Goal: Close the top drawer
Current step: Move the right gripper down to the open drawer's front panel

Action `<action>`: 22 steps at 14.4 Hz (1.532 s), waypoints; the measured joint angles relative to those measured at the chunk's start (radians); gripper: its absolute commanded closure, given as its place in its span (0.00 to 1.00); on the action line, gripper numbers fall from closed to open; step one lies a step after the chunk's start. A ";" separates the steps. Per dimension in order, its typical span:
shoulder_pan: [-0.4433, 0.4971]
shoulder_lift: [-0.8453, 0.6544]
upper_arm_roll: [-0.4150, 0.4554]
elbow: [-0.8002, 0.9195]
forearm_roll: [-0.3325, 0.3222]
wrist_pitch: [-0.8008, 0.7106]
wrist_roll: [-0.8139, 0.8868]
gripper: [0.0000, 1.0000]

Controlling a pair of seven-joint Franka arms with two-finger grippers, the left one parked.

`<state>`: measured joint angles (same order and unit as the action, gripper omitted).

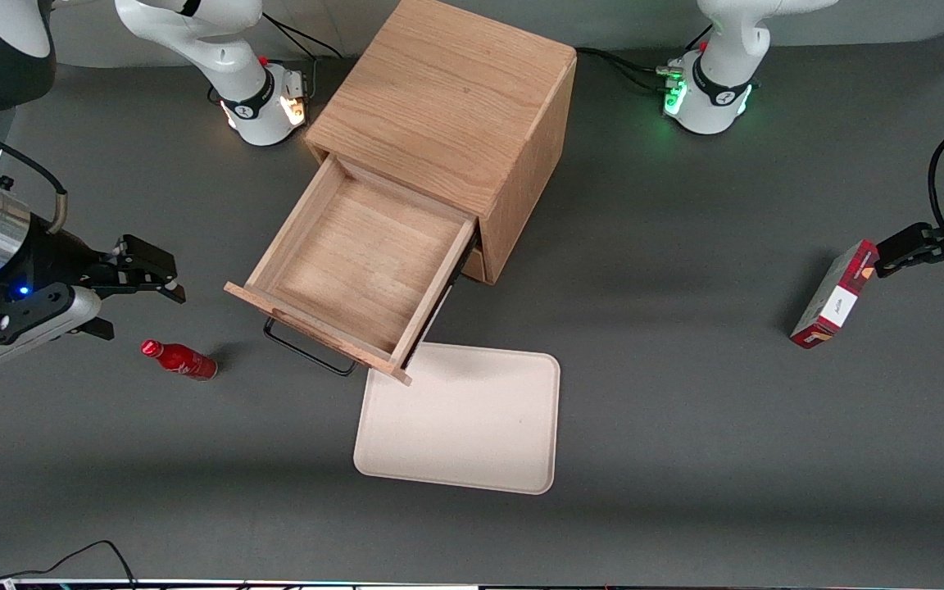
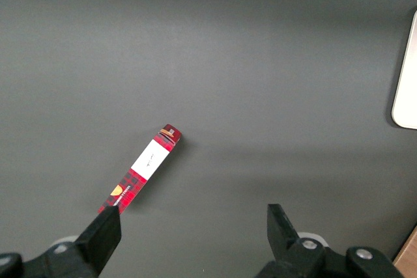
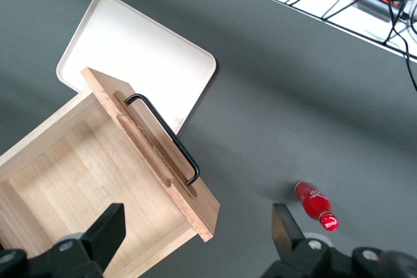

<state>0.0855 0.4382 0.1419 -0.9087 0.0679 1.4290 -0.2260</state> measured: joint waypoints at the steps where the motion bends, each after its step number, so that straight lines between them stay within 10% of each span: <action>1: -0.001 0.000 0.000 0.006 -0.002 -0.004 -0.047 0.00; 22: 0.020 0.267 0.052 0.002 -0.007 -0.017 -0.372 0.00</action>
<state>0.1060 0.7047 0.1936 -0.9064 0.0613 1.4117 -0.5976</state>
